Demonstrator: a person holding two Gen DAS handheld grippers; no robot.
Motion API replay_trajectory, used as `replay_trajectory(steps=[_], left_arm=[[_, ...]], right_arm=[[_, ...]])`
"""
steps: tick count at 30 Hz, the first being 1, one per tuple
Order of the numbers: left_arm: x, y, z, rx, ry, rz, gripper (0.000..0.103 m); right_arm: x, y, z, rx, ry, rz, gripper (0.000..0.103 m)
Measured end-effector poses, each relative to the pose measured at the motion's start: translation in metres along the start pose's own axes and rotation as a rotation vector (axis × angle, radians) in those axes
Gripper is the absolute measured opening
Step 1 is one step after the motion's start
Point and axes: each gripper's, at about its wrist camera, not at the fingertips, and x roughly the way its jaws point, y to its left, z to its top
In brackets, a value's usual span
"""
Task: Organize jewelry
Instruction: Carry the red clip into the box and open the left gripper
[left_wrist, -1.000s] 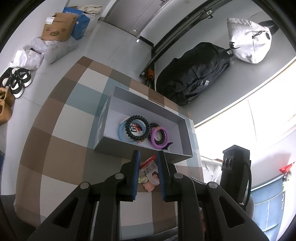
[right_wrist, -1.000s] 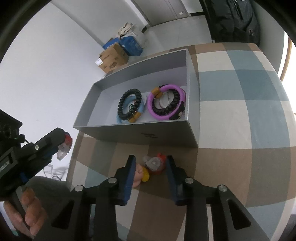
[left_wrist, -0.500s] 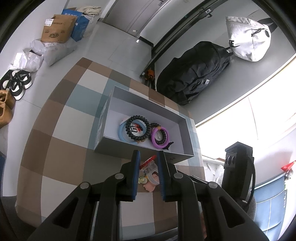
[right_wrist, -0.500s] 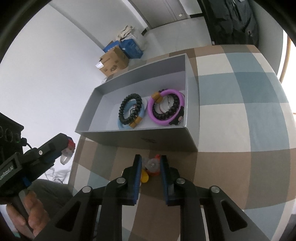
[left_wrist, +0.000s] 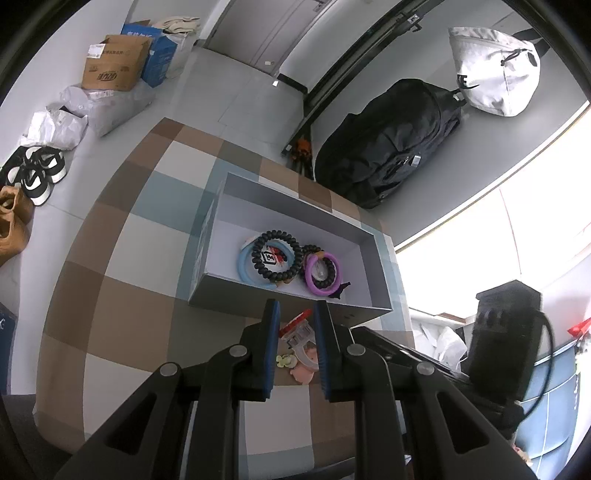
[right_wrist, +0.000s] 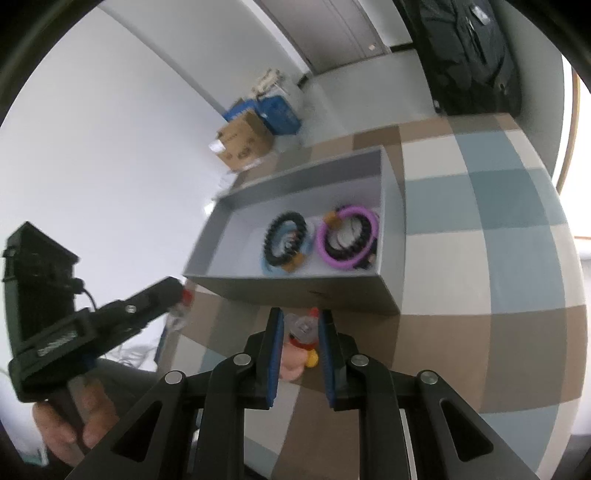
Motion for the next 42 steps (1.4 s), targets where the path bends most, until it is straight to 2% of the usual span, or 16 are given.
replay_trajectory(steps=[20, 37, 40, 42], left_arm=[[0.01, -0.019, 0.021, 0.048, -0.062, -0.018, 0.014], [0.038, -0.026, 0.043, 0.051, -0.031, -0.01, 0.014], [0.043, -0.024, 0.045, 0.03, -0.011, -0.028, 0.014], [0.044, -0.025, 0.046, 0.047, -0.013, -0.006, 0.014]], right_arm=[[-0.029, 0.016, 0.03, -0.013, -0.121, 0.139, 0.018], [-0.012, 0.006, 0.068, -0.006, -0.136, 0.096, 0.018], [-0.005, 0.003, 0.07, -0.003, -0.12, 0.084, 0.018], [-0.002, 0.0, 0.07, 0.004, -0.113, 0.08, 0.018]])
